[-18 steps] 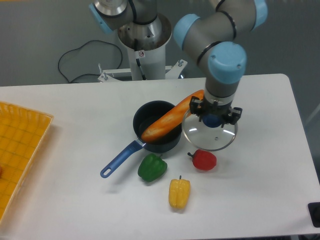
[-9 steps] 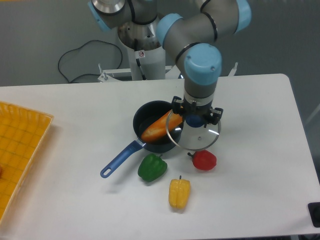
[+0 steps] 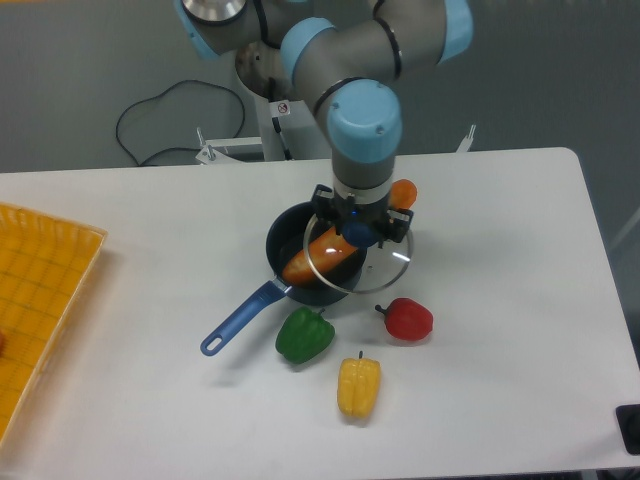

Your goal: Close the pot lid

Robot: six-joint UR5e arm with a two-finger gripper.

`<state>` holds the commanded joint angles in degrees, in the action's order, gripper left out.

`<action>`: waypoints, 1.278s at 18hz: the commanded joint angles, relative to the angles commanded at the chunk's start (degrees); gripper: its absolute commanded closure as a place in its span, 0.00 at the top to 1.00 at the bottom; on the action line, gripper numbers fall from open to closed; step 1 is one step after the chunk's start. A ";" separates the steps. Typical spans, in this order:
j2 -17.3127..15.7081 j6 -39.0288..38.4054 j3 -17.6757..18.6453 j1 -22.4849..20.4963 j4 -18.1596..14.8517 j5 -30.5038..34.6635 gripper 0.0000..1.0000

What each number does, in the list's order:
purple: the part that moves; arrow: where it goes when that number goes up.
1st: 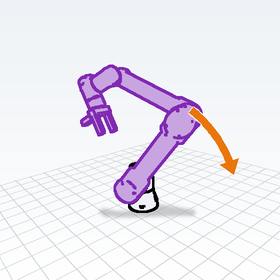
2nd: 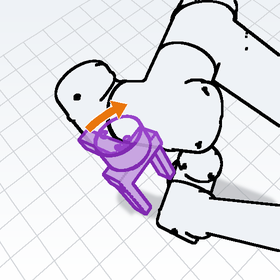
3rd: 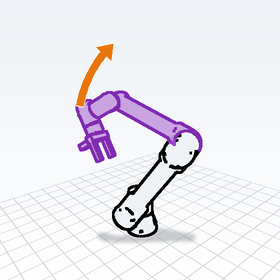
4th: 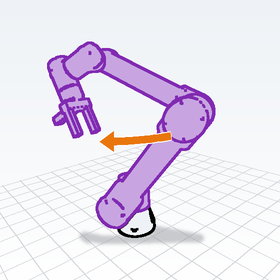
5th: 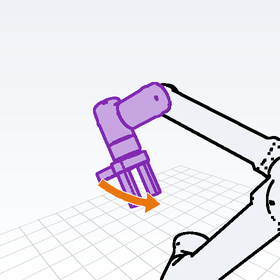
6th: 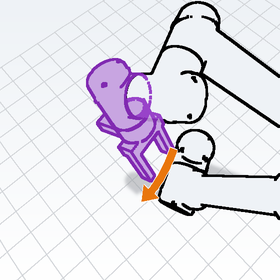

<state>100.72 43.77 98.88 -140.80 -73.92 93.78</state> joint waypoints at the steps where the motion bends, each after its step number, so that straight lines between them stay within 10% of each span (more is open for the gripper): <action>1: 0.00 -0.18 0.09 0.09 0.00 0.00 0.60; 23: 0.35 -0.27 2.64 2.81 0.09 6.15 0.60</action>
<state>101.07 43.51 101.51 -137.99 -73.83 99.93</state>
